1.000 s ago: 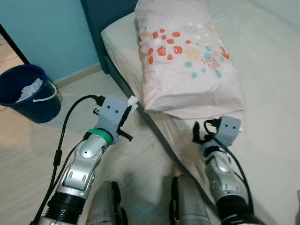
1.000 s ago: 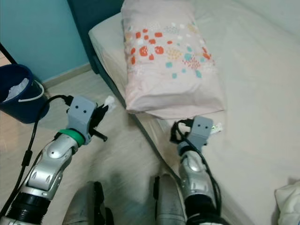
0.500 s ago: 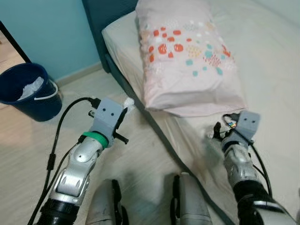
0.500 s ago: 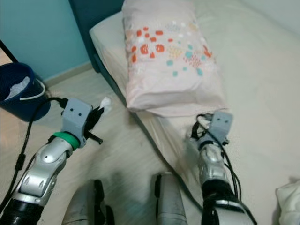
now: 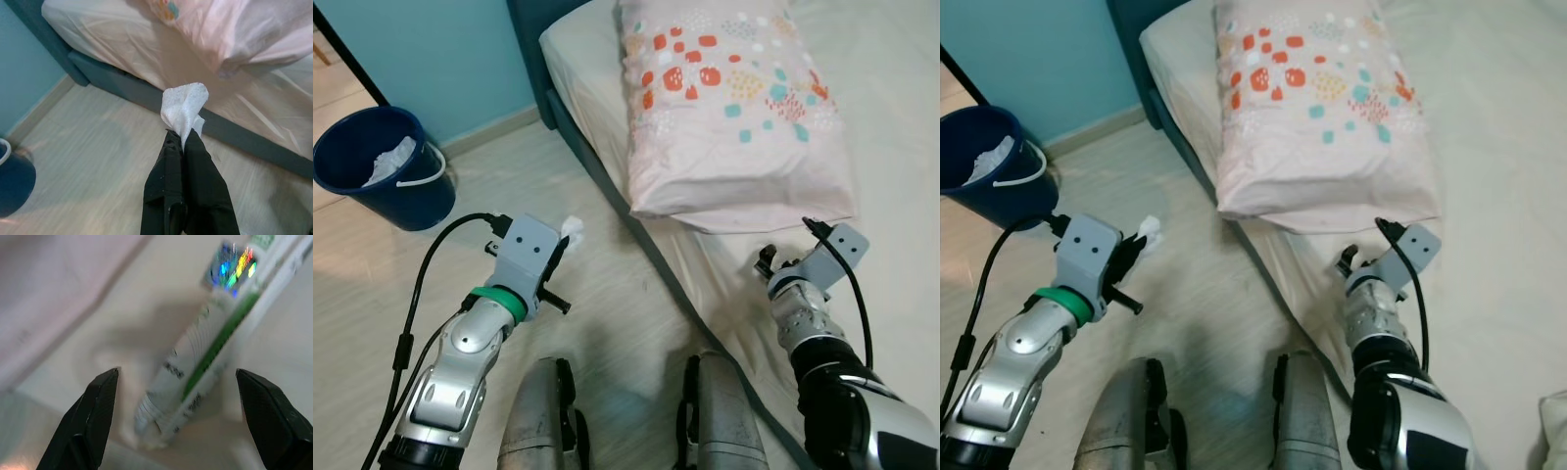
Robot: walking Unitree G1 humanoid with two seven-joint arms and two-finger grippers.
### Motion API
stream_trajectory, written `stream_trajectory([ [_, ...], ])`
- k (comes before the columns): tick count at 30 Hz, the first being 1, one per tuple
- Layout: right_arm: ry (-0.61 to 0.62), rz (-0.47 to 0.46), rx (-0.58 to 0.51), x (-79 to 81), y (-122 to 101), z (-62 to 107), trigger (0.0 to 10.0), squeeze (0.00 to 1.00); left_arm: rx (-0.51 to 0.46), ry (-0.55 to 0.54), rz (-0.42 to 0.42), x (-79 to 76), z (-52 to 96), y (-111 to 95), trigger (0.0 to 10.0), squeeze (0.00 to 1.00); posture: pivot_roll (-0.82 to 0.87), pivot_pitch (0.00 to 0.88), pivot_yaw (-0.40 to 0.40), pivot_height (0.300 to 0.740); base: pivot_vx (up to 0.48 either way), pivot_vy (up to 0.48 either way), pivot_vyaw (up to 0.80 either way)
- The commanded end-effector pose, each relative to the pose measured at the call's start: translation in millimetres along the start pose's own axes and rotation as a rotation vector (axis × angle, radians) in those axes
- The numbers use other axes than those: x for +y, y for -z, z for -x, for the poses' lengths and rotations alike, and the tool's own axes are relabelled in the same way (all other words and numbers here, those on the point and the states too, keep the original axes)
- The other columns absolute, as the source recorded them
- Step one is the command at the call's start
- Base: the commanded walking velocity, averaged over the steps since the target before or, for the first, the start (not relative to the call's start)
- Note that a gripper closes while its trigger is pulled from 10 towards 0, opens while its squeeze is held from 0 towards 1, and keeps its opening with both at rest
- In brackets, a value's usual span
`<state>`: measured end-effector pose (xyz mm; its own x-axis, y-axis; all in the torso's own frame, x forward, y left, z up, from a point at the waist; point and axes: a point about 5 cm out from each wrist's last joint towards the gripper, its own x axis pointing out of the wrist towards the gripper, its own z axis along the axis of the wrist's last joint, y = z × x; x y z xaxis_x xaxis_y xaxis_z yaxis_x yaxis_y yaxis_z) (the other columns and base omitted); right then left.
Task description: Clean up the room
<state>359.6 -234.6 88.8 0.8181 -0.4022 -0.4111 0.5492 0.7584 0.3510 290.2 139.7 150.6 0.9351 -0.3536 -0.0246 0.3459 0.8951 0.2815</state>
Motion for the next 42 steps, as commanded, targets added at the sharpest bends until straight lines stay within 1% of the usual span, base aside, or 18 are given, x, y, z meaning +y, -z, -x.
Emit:
stream_trajectory([
  [1, 0.067, 0.003, 0.090, -11.5, 14.8, 0.2, 5.1, 0.00, 0.043, -0.002, -0.001, -0.3, 7.8, 8.0, 10.0, 0.00, 0.13, 0.352, 0.121, 0.611, 0.000, 0.000, 0.00],
  [2, 0.088, 0.005, 0.105, -13.9, 15.5, 0.0, 4.9, 0.00, 0.048, -0.004, 0.002, -0.7, 9.6, 8.5, 10.0, 0.00, 0.13, 0.354, 0.121, 0.611, 0.000, 0.000, 0.00],
  [4, 0.112, 0.009, 0.122, -17.1, 16.3, -0.2, 3.0, 0.00, 0.057, -0.005, 0.005, -1.2, 12.2, 9.1, 10.0, 0.00, 0.13, 0.360, 0.120, 0.611, 0.000, 0.000, 0.00],
  [7, 0.116, 0.012, 0.125, -17.7, 16.5, -0.3, 3.0, 0.00, 0.059, -0.006, 0.005, -1.2, 12.5, 9.2, 10.0, 0.00, 0.13, 0.360, 0.120, 0.611, 0.000, 0.000, 0.00],
  [8, 0.121, 0.013, 0.128, -18.2, 16.3, -0.4, 0.0, 0.00, 0.061, -0.006, 0.006, -1.2, 12.7, 9.2, 10.0, 0.00, 0.13, 0.359, 0.118, 0.611, 0.000, 0.000, 0.00],
  [17, 0.119, 0.015, 0.117, -20.4, 8.4, -2.3, 0.0, 0.00, 0.058, -0.014, 0.010, -0.5, 8.0, 6.7, 10.0, 0.00, 0.12, 0.332, 0.112, 0.611, 0.000, 0.000, 0.00],
  [23, 0.099, 0.023, 0.109, -20.6, 3.9, -3.3, 0.0, 0.00, 0.035, -0.021, 0.018, -1.1, -1.2, 2.7, 10.0, 0.00, 0.11, 0.269, 0.095, 0.611, 0.000, 0.000, 0.00],
  [25, 0.057, 0.054, 0.085, -15.8, 0.4, -3.6, 0.0, 0.00, 0.018, -0.024, 0.028, -2.8, -6.0, 0.4, 10.0, 0.00, 0.09, 0.233, 0.075, 0.611, 0.000, 0.000, 0.00],
  [29, 0.024, 0.078, 0.068, -11.5, -2.1, -3.7, 0.0, 0.00, 0.007, -0.027, 0.036, -4.1, -8.5, -0.9, 10.0, 0.00, 0.09, 0.233, 0.075, 0.611, 0.000, 0.000, 0.00],
  [30, -0.047, 0.153, 0.010, -3.4, -6.8, -3.0, 0.0, 0.00, -0.016, -0.040, 0.060, -5.9, -12.2, -4.3, 10.0, 0.00, 0.07, 0.186, 0.039, 0.611, 0.000, 0.000, 0.00],
  [32, -0.109, 0.217, -0.061, 3.5, -10.4, -1.1, 0.0, 0.00, -0.040, -0.056, 0.091, -7.6, -16.1, -8.3, 10.0, 0.00, 0.05, 0.163, 0.019, 0.611, 0.000, 0.000, 0.00],
  [33, -0.109, 0.217, -0.061, 3.5, -10.4, -1.1, 0.0, 0.00, -0.040, -0.056, 0.091, -7.6, -16.1, -8.3, 10.0, 0.00, 0.05, 0.163, 0.019, 0.611, 0.000, 0.000, 0.00],
  [35, -0.141, 0.226, -0.140, 6.0, -10.4, 3.6, 0.0, 0.00, -0.063, -0.062, 0.109, -9.1, -18.3, -12.8, 10.0, 0.00, 0.04, 0.144, 0.005, 0.611, 0.000, 0.000, 0.00],
  [37, -0.154, 0.228, -0.171, 6.9, -10.0, 6.1, 0.0, 0.00, -0.071, -0.061, 0.114, -9.9, -18.9, -14.5, 10.0, 0.00, 0.04, 0.144, 0.005, 0.611, 0.000, 0.000, 0.00],
  [38, -0.175, 0.236, -0.221, 9.4, -7.1, 13.0, 0.9, 0.00, -0.084, -0.055, 0.116, -11.3, -20.4, -17.2, 10.0, 0.00, 0.02, 0.123, 0.001, 0.611, 0.000, 0.000, 0.00],
  [39, -0.175, 0.236, -0.221, 9.4, -7.1, 13.0, 0.9, 0.00, -0.084, -0.055, 0.116, -11.3, -20.4, -17.2, 10.0, 0.00, 0.02, 0.123, 0.001, 0.611, 0.000, 0.000, 0.00],
  [40, -0.190, 0.240, -0.253, 11.2, -5.1, 18.4, 10.0, 0.00, -0.092, -0.050, 0.117, -12.2, -21.6, -18.9, 10.0, 0.00, 0.02, 0.123, 0.001, 0.611, 0.000, 0.000, 0.00],
  [42, -0.297, 0.303, -0.380, 18.6, 9.6, 48.8, 10.0, 0.00, -0.122, -0.043, 0.123, -12.6, -24.9, -25.3, 10.0, 0.00, -0.01, 0.092, 0.006, 0.611, 0.000, 0.000, 0.00],
])
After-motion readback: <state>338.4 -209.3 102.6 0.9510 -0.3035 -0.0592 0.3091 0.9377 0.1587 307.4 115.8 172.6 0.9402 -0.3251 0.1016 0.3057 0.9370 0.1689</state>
